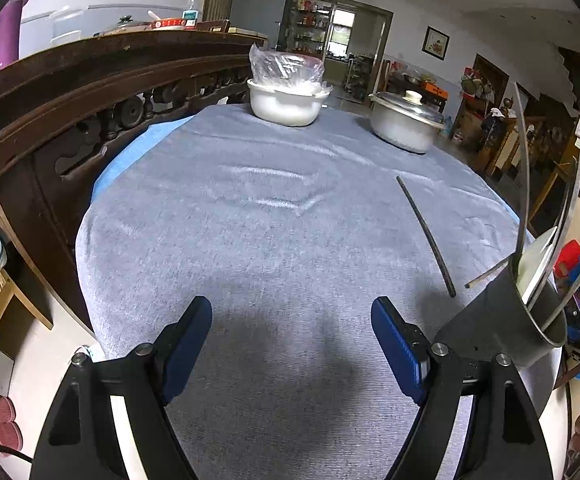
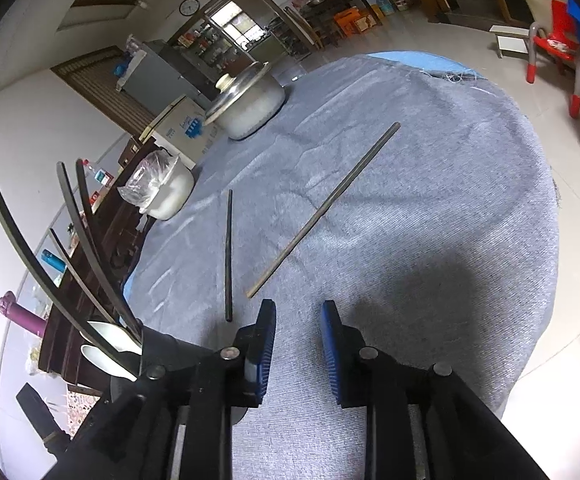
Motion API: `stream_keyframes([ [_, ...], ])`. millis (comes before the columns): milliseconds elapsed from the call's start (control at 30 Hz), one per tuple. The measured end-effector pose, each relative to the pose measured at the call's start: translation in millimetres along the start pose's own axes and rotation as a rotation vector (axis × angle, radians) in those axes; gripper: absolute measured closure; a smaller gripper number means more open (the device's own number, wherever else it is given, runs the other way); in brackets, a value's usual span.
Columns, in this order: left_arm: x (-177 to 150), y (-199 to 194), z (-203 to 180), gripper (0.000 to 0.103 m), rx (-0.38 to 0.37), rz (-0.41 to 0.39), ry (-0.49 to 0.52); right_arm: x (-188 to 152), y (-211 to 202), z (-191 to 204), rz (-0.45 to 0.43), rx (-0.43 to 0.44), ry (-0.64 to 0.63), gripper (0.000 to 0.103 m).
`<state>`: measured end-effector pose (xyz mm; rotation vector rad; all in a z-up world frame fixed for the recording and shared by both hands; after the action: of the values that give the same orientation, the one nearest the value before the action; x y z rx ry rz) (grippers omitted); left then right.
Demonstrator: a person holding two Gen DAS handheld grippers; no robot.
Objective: Organize utensils
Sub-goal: 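Move both open grippers back over the two remaining chopsticks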
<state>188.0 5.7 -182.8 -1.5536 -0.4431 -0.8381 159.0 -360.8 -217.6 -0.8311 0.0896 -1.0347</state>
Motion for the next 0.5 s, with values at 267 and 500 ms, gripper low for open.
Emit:
stream_keyframes([
  [267,-3,9,5,0.021,-0.01,0.017,-0.017,-1,7,0,0.007,-0.019,-0.001,0.077],
  [500,-2,14,7,0.021,-0.02,0.023,-0.025,0,10,4,0.012,-0.024,-0.01,0.077],
])
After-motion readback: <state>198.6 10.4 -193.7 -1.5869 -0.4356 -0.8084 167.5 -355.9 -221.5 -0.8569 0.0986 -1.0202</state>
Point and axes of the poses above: each gripper's, at about its wrist camera, not at the fingertips, and y roughly the way its jaws point, z to its left, x to its top, the point moved 3 cm from there along y, roughly the way its jaws point, and after that the axes turned 14 degrees about y, right-handed, at the moved point
